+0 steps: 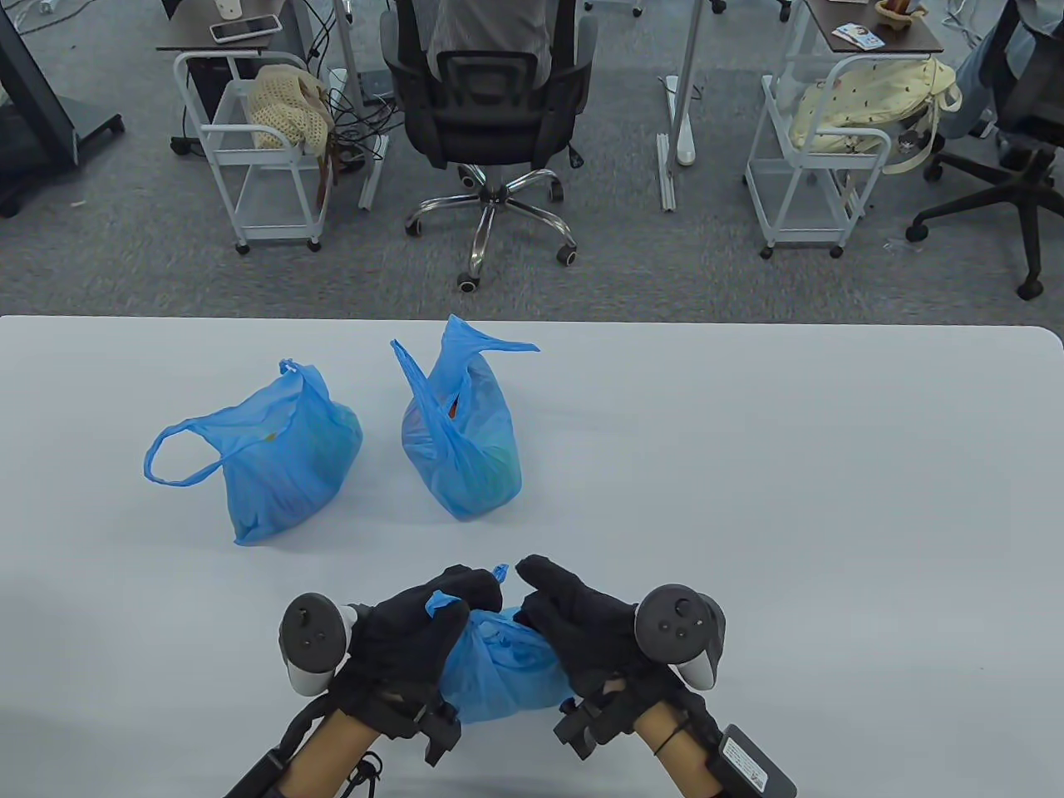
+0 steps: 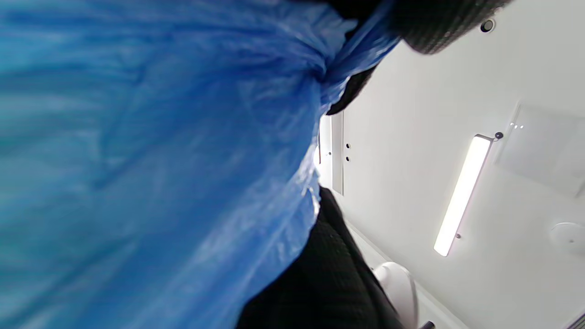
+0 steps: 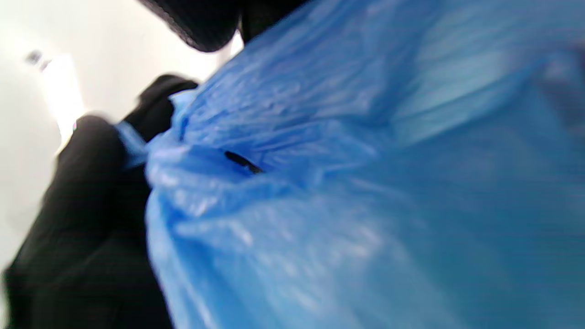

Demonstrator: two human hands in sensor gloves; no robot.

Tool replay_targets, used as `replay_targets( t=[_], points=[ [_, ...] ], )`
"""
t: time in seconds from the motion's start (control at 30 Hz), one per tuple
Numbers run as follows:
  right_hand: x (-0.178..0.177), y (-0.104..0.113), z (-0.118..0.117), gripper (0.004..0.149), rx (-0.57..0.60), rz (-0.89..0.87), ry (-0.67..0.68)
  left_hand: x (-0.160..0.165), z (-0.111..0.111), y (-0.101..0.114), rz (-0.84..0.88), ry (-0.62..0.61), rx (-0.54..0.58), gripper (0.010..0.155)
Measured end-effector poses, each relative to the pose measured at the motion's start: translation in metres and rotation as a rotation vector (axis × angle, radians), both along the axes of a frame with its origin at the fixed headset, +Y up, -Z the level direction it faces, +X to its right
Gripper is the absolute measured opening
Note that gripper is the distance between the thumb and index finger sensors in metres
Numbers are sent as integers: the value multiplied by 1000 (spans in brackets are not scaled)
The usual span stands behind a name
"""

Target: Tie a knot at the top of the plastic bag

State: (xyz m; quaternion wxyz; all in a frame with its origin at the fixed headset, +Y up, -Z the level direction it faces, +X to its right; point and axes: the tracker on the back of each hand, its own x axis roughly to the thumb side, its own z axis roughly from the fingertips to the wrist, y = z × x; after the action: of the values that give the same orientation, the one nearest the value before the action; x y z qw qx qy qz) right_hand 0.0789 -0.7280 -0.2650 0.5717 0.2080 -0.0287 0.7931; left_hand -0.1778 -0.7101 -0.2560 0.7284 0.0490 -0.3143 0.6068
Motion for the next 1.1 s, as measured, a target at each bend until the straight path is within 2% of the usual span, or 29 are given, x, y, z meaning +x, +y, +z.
replay_targets(
  t=[0.03, 0.07, 0.13, 0.17, 0.2, 0.23, 0.27, 0.3, 0.33, 0.4, 0.43, 0.47, 0.5, 0.53, 0.67, 0.8, 0.9, 0.93, 0.97, 1.1],
  points=[
    [1, -1, -1, 61, -12, -5, 5, 1, 0, 0, -2, -16, 4, 47],
    [1, -2, -1, 64, -20, 5, 15, 3, 1, -1, -7, -39, 16, 54],
    [0, -3, -2, 65, -46, 13, 46, 6, 2, 0, -11, -72, 28, 53],
    [-1, -4, -2, 63, -77, 9, 66, 8, 2, 0, -10, -102, 28, 53],
    [-1, -5, -2, 62, -90, -2, 75, 9, 3, 0, -9, -117, 28, 45],
    [-2, -7, -3, 59, -104, -30, 90, 11, 3, 1, -3, -133, 36, 52],
    [-3, -8, -3, 56, -122, -44, 98, 12, 4, 2, -2, -150, 42, 45],
    [-3, -9, -4, 53, -140, -51, 107, 12, 4, 2, -7, -160, 45, 46],
    [-2, -10, -4, 51, -150, -56, 115, 13, 4, 2, -15, -160, 53, 52],
    [-2, -9, -5, 44, -133, -75, 105, 13, 5, 1, -22, -162, 61, 52],
    [-1, -8, -5, 40, -129, -83, 94, 13, 4, 1, -23, -160, 61, 45],
    [0, -7, -4, 39, -112, -92, 76, 13, 4, 1, -25, -160, 61, 45],
    [0, -6, -4, 37, -97, -92, 64, 13, 4, 1, -26, -160, 57, 45],
    [1, -5, -4, 37, -68, -87, 50, 13, 4, 0, -28, -154, 51, 51],
    [9, 0, -3, 35, 17, -103, -44, 6, 0, -5, 31, -64, -22, 50],
    [25, 6, -5, 33, 75, -172, -178, -13, -10, -17, 137, 122, -181, 49],
    [34, 10, -7, 32, 132, -126, -234, -21, -16, -23, 27, 182, -208, 48],
    [36, 11, -7, 32, 150, -103, -248, -22, -17, -24, -5, 213, -198, 39],
    [38, 10, -8, 31, 167, -73, -262, -24, -17, -23, -50, 260, -175, 48],
    [45, 9, -12, 30, 188, 8, -300, -30, -18, -18, -159, 359, -150, 46]
  ],
)
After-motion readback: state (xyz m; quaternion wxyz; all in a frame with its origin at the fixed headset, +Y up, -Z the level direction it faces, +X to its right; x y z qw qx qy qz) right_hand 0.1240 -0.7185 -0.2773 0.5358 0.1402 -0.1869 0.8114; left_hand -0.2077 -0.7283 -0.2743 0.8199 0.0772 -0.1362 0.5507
